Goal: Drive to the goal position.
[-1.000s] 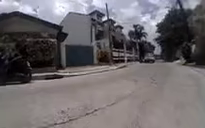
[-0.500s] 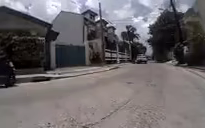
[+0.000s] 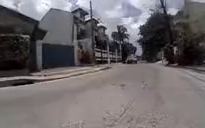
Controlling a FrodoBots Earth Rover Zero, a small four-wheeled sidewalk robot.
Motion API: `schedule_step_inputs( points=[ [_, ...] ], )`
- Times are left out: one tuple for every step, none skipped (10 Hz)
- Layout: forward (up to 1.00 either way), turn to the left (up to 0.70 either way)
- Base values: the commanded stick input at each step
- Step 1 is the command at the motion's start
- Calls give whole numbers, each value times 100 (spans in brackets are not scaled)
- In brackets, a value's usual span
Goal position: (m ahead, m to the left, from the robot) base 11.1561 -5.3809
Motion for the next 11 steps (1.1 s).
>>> schedule_step_inputs(
  points=[
    [77, -36],
    [76, -38],
    [79, -36],
    [86, -35],
    [89, -36],
    [90, -36],
    [90, -36],
    [90, -36],
    [90, -36],
    [90, -36],
    [90, -36]
  ],
)
